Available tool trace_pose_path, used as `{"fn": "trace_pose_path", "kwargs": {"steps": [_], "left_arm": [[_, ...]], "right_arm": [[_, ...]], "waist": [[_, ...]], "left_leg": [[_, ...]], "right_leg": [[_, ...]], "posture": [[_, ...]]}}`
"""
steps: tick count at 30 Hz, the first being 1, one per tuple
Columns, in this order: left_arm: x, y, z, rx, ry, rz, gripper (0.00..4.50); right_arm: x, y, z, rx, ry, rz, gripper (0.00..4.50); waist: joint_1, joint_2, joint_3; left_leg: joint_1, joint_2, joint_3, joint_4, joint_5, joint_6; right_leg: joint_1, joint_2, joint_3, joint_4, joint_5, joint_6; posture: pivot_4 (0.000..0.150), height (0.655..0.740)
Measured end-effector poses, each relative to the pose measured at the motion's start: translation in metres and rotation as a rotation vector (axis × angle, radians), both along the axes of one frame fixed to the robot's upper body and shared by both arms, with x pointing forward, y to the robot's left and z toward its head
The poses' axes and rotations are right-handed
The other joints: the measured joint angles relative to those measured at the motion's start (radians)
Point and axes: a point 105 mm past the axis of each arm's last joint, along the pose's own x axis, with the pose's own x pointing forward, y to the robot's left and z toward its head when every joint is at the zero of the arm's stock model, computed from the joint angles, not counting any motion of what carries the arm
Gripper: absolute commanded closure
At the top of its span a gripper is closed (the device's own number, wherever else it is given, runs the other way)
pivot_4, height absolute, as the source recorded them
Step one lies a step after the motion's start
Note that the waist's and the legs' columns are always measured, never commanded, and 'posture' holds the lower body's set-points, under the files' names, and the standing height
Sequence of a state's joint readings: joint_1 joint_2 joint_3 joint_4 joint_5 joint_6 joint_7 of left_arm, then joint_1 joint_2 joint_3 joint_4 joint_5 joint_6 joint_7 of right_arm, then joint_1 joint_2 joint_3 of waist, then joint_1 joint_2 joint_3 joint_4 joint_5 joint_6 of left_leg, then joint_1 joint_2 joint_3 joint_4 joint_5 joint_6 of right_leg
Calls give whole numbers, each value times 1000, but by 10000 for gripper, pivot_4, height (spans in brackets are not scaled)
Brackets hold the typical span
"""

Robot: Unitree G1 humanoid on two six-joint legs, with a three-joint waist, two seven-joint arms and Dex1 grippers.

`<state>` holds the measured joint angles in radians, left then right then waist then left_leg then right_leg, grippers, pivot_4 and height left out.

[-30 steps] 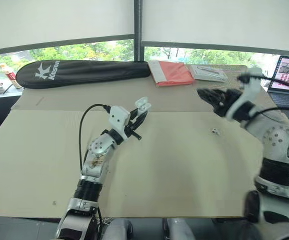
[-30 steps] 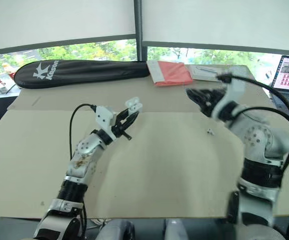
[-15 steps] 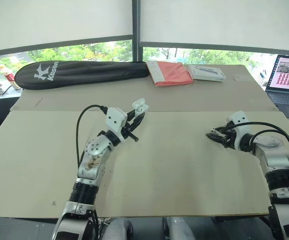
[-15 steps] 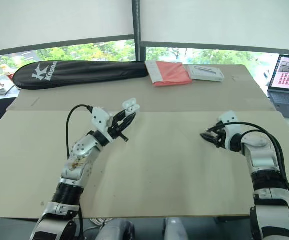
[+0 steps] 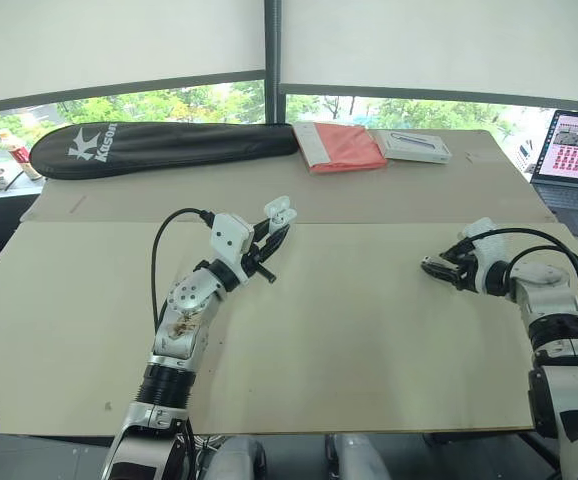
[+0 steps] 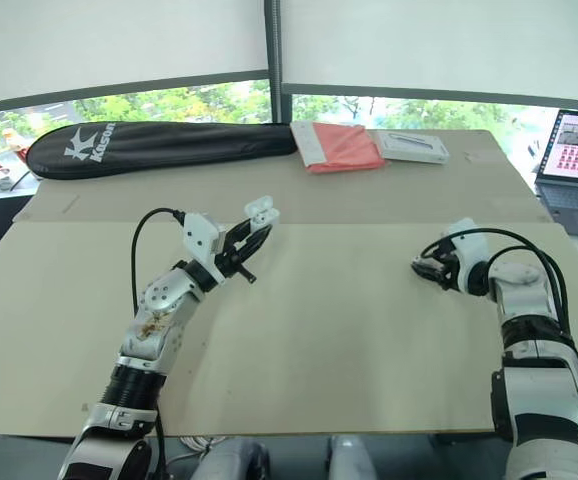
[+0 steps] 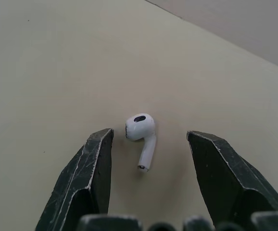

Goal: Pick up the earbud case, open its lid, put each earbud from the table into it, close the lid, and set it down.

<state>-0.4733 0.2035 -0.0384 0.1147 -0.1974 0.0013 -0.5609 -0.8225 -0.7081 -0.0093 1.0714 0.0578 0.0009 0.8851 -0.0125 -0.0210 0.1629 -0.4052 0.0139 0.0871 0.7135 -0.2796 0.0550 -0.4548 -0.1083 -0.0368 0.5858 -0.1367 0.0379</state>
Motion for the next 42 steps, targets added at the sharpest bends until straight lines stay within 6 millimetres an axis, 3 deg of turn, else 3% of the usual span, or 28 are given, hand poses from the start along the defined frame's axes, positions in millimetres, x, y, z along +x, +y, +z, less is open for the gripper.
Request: {"fn": "trace_pose_path", "kwargs": {"steps": [10, 11, 14, 15, 16, 25, 28, 36, 42], "left_arm": [[1, -3, 8, -3, -22, -10, 39308], [1, -4, 8, -1, -22, -12, 39308], [0, -3, 5, 9, -15, -18, 39308], [0, -3, 4, 9, -13, -18, 39308], [0, -2, 3, 10, -9, -17, 39308], [-1, -3, 0, -3, 2, -11, 39308], [-1, -5, 0, -7, 1, -11, 39308], [1, 8, -9, 10, 24, 38, 39308], [2, 12, -9, 11, 22, 55, 39308]], "right_arm": [[10, 14, -1, 38, 4, -2, 17624], [10, 14, -2, 38, 8, -2, 22755], [9, 15, -3, 30, 21, 14, 32569], [9, 15, -4, 29, 22, 15, 33096], [8, 15, -4, 28, 24, 15, 39514], [5, 14, -2, 55, 51, 28, 40954], [-14, 5, 5, -2, 121, 151, 40954], [-116, -60, -3, -387, 484, 418, 40954], [-141, -93, -10, -650, 579, 518, 40954]], "waist": [[-2, 0, 0], [-2, 0, 0], [-1, 0, 0], [-1, 0, 0], [-1, 0, 0], [1, 0, 0], [9, 0, 0], [23, 1, 0], [5, 0, 0]], "left_leg": [[0, 0, 0, 0, 0, 0], [0, 0, 0, 0, 0, 0], [1, 0, 0, 0, 0, 0], [1, 0, 0, 0, 0, 0], [2, 0, 0, 1, 0, 0], [2, 0, -1, 1, 0, 0], [1, 0, -2, 0, 0, 0], [1, 0, -1, 2, -2, 2], [15, 1, 1, -2, -1, 1]], "right_leg": [[0, 0, 0, 1, 0, 0], [0, 0, 0, 1, 0, 0], [1, 0, 0, 1, 0, 0], [2, 0, 0, 1, 0, 0], [2, 0, 0, 1, 0, 0], [3, 0, 0, 1, 0, 0], [3, 0, -1, 1, 0, 0], [4, -2, -2, -2, 0, 1], [16, 0, -1, -7, -2, 3]], "posture": [[1500, 7400], [1500, 7400], [1500, 7400], [1500, 7400], [1500, 7400], [1500, 7400], [1500, 7400], [1500, 7400], [1500, 7400]]}}
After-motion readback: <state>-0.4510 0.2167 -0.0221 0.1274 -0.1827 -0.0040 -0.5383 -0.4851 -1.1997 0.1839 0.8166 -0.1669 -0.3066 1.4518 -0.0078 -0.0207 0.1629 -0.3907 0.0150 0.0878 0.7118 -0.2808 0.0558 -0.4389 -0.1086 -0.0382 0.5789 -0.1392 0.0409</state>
